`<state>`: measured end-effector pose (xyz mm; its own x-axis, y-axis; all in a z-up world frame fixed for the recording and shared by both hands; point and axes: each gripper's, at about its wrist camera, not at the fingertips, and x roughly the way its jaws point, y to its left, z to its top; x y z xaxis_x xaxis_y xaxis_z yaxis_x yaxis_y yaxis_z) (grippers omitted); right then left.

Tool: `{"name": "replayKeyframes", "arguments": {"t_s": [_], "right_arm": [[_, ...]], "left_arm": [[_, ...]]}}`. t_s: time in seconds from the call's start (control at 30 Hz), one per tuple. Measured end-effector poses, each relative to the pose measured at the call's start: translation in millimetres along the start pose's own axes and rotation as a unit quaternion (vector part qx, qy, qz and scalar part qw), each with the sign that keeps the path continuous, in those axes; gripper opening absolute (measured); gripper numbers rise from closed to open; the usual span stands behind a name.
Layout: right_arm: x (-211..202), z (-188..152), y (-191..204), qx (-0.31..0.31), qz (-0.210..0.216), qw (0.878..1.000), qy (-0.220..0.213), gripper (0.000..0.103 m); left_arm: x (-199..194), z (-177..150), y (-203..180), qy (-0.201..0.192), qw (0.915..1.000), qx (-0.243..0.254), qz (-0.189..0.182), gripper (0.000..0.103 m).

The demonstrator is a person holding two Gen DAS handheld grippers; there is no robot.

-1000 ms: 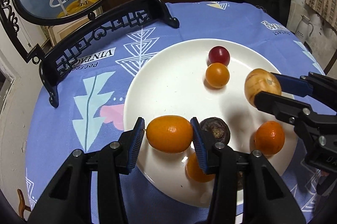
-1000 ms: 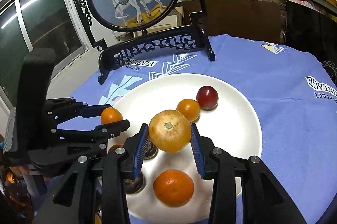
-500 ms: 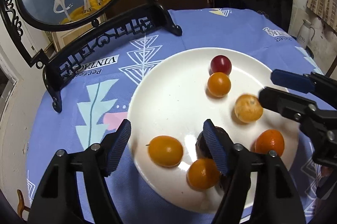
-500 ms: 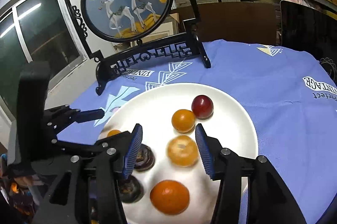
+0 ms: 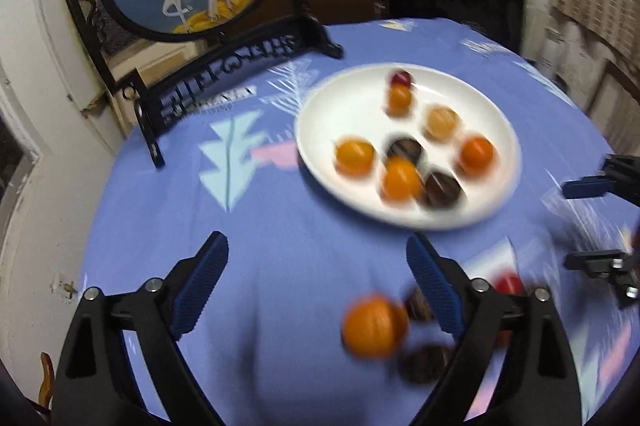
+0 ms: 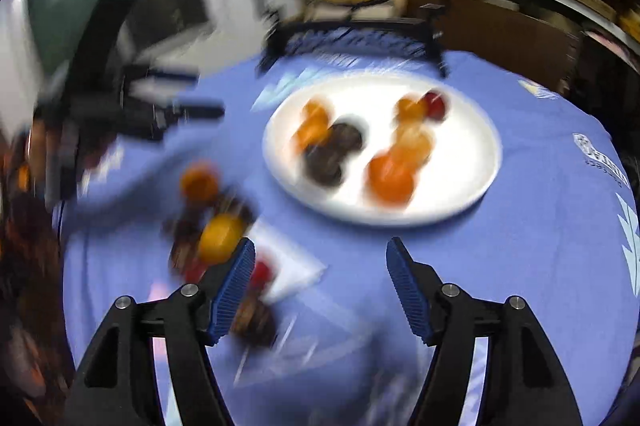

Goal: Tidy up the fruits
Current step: 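Grasp a dark brown fruit with the right tool while the left tool grasps another dark fruit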

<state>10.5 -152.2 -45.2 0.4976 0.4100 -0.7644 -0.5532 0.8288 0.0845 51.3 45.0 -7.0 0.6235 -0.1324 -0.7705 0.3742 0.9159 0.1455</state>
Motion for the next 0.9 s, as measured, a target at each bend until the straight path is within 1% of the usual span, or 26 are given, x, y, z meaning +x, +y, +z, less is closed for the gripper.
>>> {"name": "replayKeyframes", "arguments": {"t_s": [0.03,0.1,0.17,0.2,0.23,0.27,0.3,0.37,0.43,0.5,0.53,0.6,0.63,0.67,0.7,0.73,0.77,0.8,0.9], "right_arm": [[1.5,-7.7,10.0,-0.017,0.000,1.000,0.011,0.069],[7.0,-16.8,22.3,-0.037,0.002,0.999,0.027,0.069],[14.8,-20.2,29.1,-0.042,0.013,0.998,0.039,0.068],[19.0,-20.7,31.3,-0.043,0.013,0.998,0.043,0.068],[24.8,-20.9,34.3,-0.048,0.013,0.997,0.051,0.068],[29.8,-20.5,36.4,-0.051,0.012,0.997,0.059,0.064],[35.3,-20.2,38.4,-0.055,0.013,0.996,0.067,0.046],[36.4,-18.8,39.9,-0.056,0.009,0.996,0.068,0.040],[33.3,-18.9,40.1,-0.050,0.007,0.996,0.068,0.040],[28.6,-20.5,38.1,-0.043,0.004,0.997,0.067,0.040],[24.3,-22.1,35.9,-0.035,0.004,0.997,0.063,0.040],[18.2,-25.0,29.4,-0.024,0.003,0.998,0.059,0.040],[15.3,-26.1,26.6,-0.019,0.004,0.998,0.056,0.040],[13.2,-27.3,24.2,-0.014,0.003,0.998,0.054,0.040],[12.2,-28.4,22.6,-0.009,0.002,0.999,0.053,0.040],[11.4,-29.7,22.1,-0.007,0.001,0.999,0.052,0.040],[11.0,-30.1,21.6,-0.006,-0.002,0.999,0.051,0.040],[10.3,-31.0,21.0,-0.004,-0.004,0.999,0.050,0.040],[7.0,-32.6,20.8,-0.001,-0.004,0.999,0.046,0.040]], "left_arm": [[-9.7,-13.8,-2.5,0.000,0.9998,0.010,-0.017,0.089],[-21.8,-35.4,-7.5,0.001,0.9989,0.025,-0.039,0.089],[-29.8,-59.1,-13.7,0.001,0.9979,0.038,-0.052,0.089],[-30.5,-71.9,-17.8,0.007,0.9970,0.047,-0.061,0.089],[-29.2,-80.7,-21.6,0.012,0.9965,0.055,-0.062,0.089],[-26.0,-88.5,-25.7,0.018,0.9960,0.062,-0.061,0.089],[-22.3,-93.0,-28.5,0.025,0.9956,0.065,-0.063,0.089],[-11.7,-99.8,-35.4,0.039,0.9949,0.066,-0.066,0.089],[-2.7,-99.1,-39.2,0.039,0.9949,0.064,-0.067,0.089],[8.7,-95.0,-42.4,0.040,0.9953,0.063,-0.061,0.082],[17.2,-91.1,-44.5,0.044,0.9953,0.062,-0.061,0.076],[23.2,-86.5,-44.5,0.043,0.9956,0.054,-0.064,0.072],[26.8,-81.7,-44.7,0.043,0.9956,0.048,-0.068,0.065],[29.2,-78.1,-45.0,0.044,0.9954,0.042,-0.074,0.062],[30.8,-75.2,-46.0,0.044,0.9958,0.037,-0.071,0.062],[32.2,-73.5,-47.5,0.045,0.9959,0.035,-0.071,0.054],[33.3,-72.9,-48.9,0.049,0.9949,0.034,-0.081,0.032],[32.7,-72.1,-49.3,0.053,0.9930,0.031,-0.100,0.033],[24.5,-73.8,-49.0,0.056,0.9936,0.025,-0.095,0.033]]}}
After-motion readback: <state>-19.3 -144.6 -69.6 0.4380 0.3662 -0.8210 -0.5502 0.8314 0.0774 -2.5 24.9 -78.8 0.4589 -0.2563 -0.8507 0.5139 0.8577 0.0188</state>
